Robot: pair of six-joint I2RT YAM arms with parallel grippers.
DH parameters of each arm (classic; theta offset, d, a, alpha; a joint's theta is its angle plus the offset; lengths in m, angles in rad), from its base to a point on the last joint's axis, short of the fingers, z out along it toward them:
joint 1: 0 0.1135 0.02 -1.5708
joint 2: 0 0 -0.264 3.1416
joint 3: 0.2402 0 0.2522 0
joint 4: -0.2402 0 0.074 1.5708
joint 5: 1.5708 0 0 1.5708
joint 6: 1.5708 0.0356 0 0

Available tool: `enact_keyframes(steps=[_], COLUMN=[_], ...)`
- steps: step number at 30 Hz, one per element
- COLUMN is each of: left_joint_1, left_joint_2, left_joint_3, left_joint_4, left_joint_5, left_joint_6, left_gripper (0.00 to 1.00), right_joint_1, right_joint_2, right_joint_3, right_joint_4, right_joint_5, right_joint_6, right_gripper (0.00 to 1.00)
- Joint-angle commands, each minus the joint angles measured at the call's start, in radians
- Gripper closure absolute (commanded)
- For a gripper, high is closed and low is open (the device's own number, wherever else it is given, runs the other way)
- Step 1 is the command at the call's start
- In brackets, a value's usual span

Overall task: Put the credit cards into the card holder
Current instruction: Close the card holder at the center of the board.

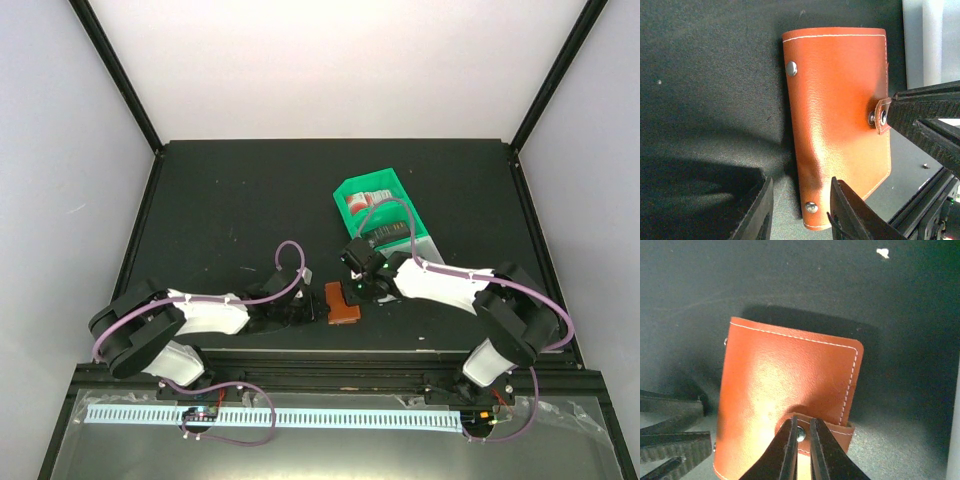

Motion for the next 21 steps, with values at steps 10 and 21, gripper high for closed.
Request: enact_keyframes(steps=[10, 21], left_joint_1=[-0.007, -0.009], left_joint_2=[0.027, 0.041], left_joint_3=[0.013, 0.021], left_joint_4=[-0.076, -0.083], left_joint_5=[-0.025, -0.027], left_joint_6=[0.006, 0.006], left_gripper=[0.67, 0.68], right_joint_1=[0.005, 0.020], right_joint_2=[0.047, 0.056], right_joint_3=[-0.011, -0.082], right_joint_4=[0.018, 0.010], right_joint_5=[-0.034, -0.048], right_joint_6=[0.000, 0.009], right_gripper=[0.92, 0.93])
